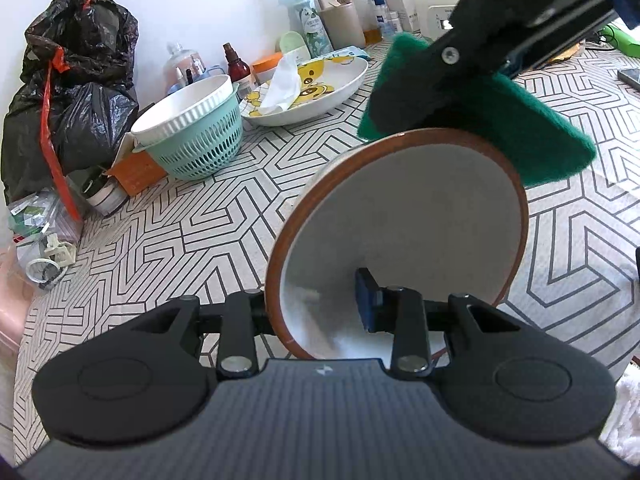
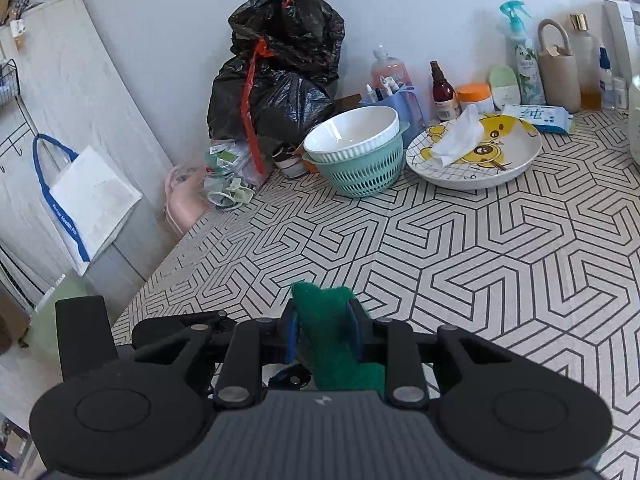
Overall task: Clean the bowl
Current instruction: 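Wipe the pad across the bowl's outer bottom with the right tool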
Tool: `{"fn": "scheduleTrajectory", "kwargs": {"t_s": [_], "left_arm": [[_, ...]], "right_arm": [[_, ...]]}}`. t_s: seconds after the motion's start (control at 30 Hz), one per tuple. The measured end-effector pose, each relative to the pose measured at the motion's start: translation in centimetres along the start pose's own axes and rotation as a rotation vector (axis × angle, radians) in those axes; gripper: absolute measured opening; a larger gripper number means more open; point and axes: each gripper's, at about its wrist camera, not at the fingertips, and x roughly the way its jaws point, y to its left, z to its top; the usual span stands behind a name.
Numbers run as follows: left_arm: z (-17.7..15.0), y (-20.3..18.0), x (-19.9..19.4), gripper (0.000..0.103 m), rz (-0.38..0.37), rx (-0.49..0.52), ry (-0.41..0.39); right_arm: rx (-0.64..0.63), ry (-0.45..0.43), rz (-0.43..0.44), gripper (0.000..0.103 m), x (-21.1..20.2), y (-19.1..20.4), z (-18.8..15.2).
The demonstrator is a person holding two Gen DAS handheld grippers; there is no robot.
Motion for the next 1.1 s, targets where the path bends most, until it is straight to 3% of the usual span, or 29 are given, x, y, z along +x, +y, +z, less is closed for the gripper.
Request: {"fn": "scheduleTrajectory", "kwargs": {"t_s": [0.47,0.7,1.1], "left_arm": [[0.2,-0.1,0.5,0.039,-0.005,-0.002,0.004],[0.4,0.5,0.6,0.040,-0.039,-0.036,0.007],[0.9,-0.1,0.6,0.040,-0.027,-0.009,0.000]], "right_arm": [[0.013,-0.002,0.109,0.026,1.4,1.0,1.1],[0.047,-0.025,0.097,0.026,1.1,-0.1,0.7],[0.108,-0.065,0.071,0.026,0.5,-2.0,0.0]]}}
